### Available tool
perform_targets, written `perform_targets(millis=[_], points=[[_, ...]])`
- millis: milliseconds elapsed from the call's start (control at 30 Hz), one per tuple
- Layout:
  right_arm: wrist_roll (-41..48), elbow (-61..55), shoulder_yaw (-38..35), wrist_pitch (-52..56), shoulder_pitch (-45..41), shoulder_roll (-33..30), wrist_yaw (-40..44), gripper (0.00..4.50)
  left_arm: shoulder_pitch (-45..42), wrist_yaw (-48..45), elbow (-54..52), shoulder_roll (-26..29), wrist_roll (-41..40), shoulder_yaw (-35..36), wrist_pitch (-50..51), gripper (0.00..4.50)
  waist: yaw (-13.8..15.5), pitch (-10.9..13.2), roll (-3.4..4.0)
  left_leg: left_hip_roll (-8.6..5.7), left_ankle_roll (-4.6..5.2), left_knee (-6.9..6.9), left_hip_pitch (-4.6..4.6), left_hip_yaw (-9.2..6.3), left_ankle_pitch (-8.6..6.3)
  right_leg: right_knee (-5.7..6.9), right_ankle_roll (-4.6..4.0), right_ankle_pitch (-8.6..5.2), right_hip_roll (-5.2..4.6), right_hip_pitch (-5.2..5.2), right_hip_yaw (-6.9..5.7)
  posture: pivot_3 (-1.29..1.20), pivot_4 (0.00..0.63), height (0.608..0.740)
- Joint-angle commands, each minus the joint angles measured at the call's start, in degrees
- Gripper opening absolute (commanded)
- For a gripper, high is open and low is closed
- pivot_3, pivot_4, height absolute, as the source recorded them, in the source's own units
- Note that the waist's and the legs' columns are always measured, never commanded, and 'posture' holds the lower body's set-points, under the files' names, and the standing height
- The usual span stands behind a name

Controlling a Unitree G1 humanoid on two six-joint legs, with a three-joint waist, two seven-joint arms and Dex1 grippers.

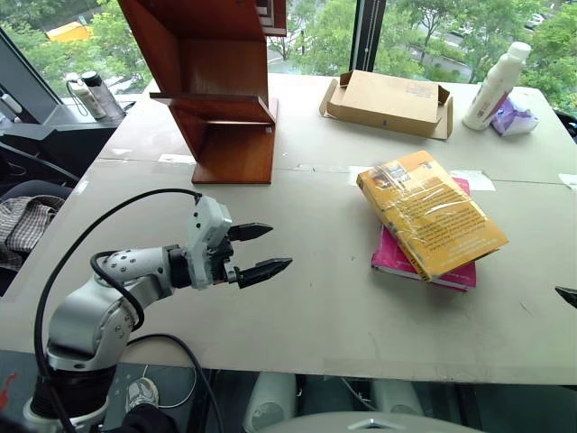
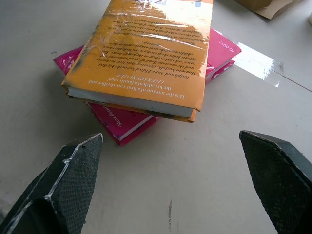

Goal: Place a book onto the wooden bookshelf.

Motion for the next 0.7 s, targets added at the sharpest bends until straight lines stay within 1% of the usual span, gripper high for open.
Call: perform_targets(millis=[33, 100, 167, 200, 233, 333, 400, 433, 467, 500, 533, 600, 667, 700], points=[[2.3, -2.9, -1.02, -0.27, -2.28, 1.83, -3.19, 4.45, -3.43, -0.84, 0.21, 0.47, 0.11, -0.72, -1.79, 4.47, 0.01, 0.0, 0.0, 0.0, 0.0, 0.0, 0.0, 0.0, 0.0, 0.0, 0.0, 0.0, 0.0, 0.0, 0.0, 0.0, 0.15, 0.733], [6.31, -7.49, 0.4, 2.51, -5.69, 3.81, -9.28, 4.45, -7.33, -1.3, 0.6, -0.16, -0.31, -2.17, -1.88, 4.47, 0.15, 0.03, -0.06, 0.01, 0.0, 0.03, -0.03, -0.08, 0.0, 0.01, -0.02, 0.01, 0.04, 0.0, -0.06, 0.0, 0.15, 0.733], [5.67, -10.78, 2.22, 4.05, -7.94, 4.7, -14.86, 4.45, -9.5, -1.3, 0.5, -0.52, -0.53, -3.15, -1.81, 4.47, 0.09, 0.01, -0.02, 0.0, -0.02, 0.03, -0.02, -0.06, 0.0, 0.05, -0.01, 0.01, 0.06, 0.01, -0.03, 0.0, 0.15, 0.733], [9.68, -12.14, 2.4, 7.41, -9.32, 4.0, -17.38, 4.45, -10.29, -1.74, 0.53, -0.39, -0.42, -3.65, -2.11, 4.47, 0.03, 0.01, -0.01, 0.0, -0.02, 0.03, 0.01, -0.04, 0.01, 0.07, -0.02, 0.02, 0.06, 0.01, 0.0, 0.0, 0.15, 0.733], [14.08, -13.25, 2.14, 10.64, -10.53, 2.84, -19.23, 4.45, -10.78, -2.17, 0.38, -0.21, -0.17, -4.13, -2.5, 4.47, -0.09, 0.0, -0.01, -0.01, 0.0, 0.03, 0.01, 0.01, 0.02, 0.09, -0.05, 0.04, 0.06, 0.01, 0.04, 0.0, 0.15, 0.733], [25.22, -15.15, 3.59, 19.18, -19.13, -4.58, -31.72, 4.45, -12.43, -3.38, -0.23, 0.33, 0.68, -5.81, -3.45, 4.47, -0.44, 0.03, 0.03, -0.01, 0.04, 0.02, 0.05, 0.2, 0.04, 0.11, -0.19, 0.13, 0.18, -0.03, 0.13, 0.0, 0.15, 0.733], [24.97, -15.56, 8.49, 22.42, -24.65, -8.97, -38.66, 4.45, -13.87, -3.24, -0.55, -0.12, 1.06, -6.83, -4.06, 4.47, -0.39, 0.03, 0.01, -0.01, 0.05, 0.02, 0.07, 0.24, 0.04, 0.12, -0.19, 0.13, 0.19, -0.05, 0.14, 0.0, 0.15, 0.733], [22.43, -15.26, 13.79, 24.73, -28.01, -11.43, -43.2, 4.45, -14.93, -3.28, -0.51, -0.49, 1.19, -7.4, -4.46, 4.47, -0.22, 0.03, 0.0, -0.01, 0.05, 0.03, 0.07, 0.21, 0.04, 0.12, -0.2, 0.13, 0.2, -0.04, 0.13, 0.0, 0.15, 0.733], [20.21, -14.34, 19.23, 27.08, -31.65, -12.48, -48.16, 4.22, -15.76, -3.21, -0.5, -0.87, 1.18, -7.89, -4.64, 4.47, -0.18, 0.03, -0.03, -0.01, 0.05, 0.03, 0.06, 0.14, 0.05, 0.12, -0.2, 0.13, 0.19, -0.03, 0.13, 0.0, 0.15, 0.733], [18.75, -13.51, 23.47, 29.09, -33.92, -13.14, -51.36, 3.93, -16.28, -3.15, -0.6, -1.19, 1.19, -8.29, -4.81, 4.47, -0.06, 0.01, -0.12, 0.0, 0.04, 0.03, 0.05, 0.12, 0.04, 0.12, -0.2, 0.13, 0.16, -0.05, 0.13, 0.0, 0.15, 0.733], [18.02, -13.04, 25.81, 30.66, -35.21, -13.24, -53.29, 3.58, -16.31, -2.91, -1.03, -1.46, 1.22, -8.62, -4.89, 4.47, 0.15, 0.01, -0.15, 0.01, 0.03, 0.04, 0.01, 0.03, 0.05, 0.11, -0.22, 0.13, 0.13, -0.04, 0.06, 0.0, 0.15, 0.733], [15.94, -13.12, 30.3, 31.62, -37.43, -13.36, -54.37, 2.73, -16.55, -2.67, -1.61, -1.77, 0.97, -8.79, -4.81, 4.47, 0.47, 0.02, -0.12, -0.03, 0.02, 0.04, -0.08, -0.01, 0.06, 0.09, -0.23, 0.12, 0.14, -0.04, 0.01, 0.0, 0.15, 0.733], [13.71, -11.61, 35.51, 33.06, -42.65, -12.42, -57.18, 1.73, -16.88, -2.48, -2.54, -1.5, 0.37, -8.46, -4.33, 4.47, 0.17, 0.03, -0.1, -0.1, 0.02, 0.03, -0.16, 0.12, 0.08, 0.08, -0.18, 0.11, 0.18, -0.11, 0.1, 0.0, 0.15, 0.733], [12.4, -10.71, 37.7, 33.94, -45.0, -12.16, -58.2, 1.14, -17.05, -2.28, -2.99, -1.38, -0.01, -8.27, -3.98, 4.47, 0.0, 0.04, -0.1, -0.11, -0.08, 0.04, -0.19, 0.21, 0.15, 0.08, -0.16, 0.11, 0.2, -0.17, 0.16, 0.0, 0.15, 0.733]])
